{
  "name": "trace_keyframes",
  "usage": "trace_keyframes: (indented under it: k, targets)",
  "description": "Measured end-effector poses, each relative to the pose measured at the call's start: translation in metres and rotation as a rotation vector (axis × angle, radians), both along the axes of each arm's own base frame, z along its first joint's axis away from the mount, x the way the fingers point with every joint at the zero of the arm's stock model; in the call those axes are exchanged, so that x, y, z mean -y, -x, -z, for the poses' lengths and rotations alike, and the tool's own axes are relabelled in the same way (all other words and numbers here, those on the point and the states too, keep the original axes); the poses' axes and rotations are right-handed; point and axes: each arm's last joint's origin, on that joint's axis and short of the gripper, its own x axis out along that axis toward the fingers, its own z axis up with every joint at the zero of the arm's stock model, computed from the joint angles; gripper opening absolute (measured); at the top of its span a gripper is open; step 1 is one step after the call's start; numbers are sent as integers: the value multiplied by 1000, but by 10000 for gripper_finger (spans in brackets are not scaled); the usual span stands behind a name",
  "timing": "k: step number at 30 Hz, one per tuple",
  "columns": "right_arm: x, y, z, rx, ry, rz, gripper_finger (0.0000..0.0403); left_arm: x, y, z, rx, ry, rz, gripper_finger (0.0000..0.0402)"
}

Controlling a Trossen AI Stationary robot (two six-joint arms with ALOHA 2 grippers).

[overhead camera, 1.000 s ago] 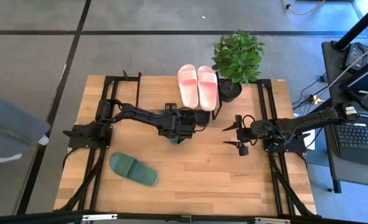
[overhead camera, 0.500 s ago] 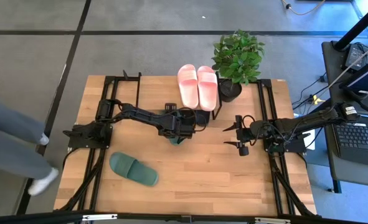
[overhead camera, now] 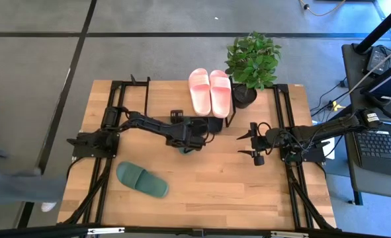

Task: Pick and place slides into the shelf
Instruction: Put the top green slide under the shelf

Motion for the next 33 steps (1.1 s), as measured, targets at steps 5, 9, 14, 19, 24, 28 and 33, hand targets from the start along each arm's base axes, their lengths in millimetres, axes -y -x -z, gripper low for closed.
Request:
trace_keyframes:
  k: [5, 9, 14, 19, 24, 28, 33]
  targets:
    - [0, 0, 0, -3, 0, 0, 257, 18, 3, -6, -12, 20, 0, 200]
    - [0, 0, 0, -3, 0, 0, 257, 33, 5, -14, 36, 37, 16, 200]
    - [0, 0, 0, -5, -20, 11, 257, 51, 10, -29, 148, 209, -22, 200]
    - [0, 0, 0, -5, -20, 11, 257, 73, 1, -41, 280, 531, 54, 200]
    - [0, 0, 1, -7, -20, 11, 257, 87, -13, -36, 363, 862, 232, 200]
    - [0, 1, 1, -10, -22, 13, 257, 85, -14, -23, 390, 921, 259, 200]
    - [0, 1, 1, -11, -22, 13, 257, 73, -6, -6, 369, 914, 178, 200]
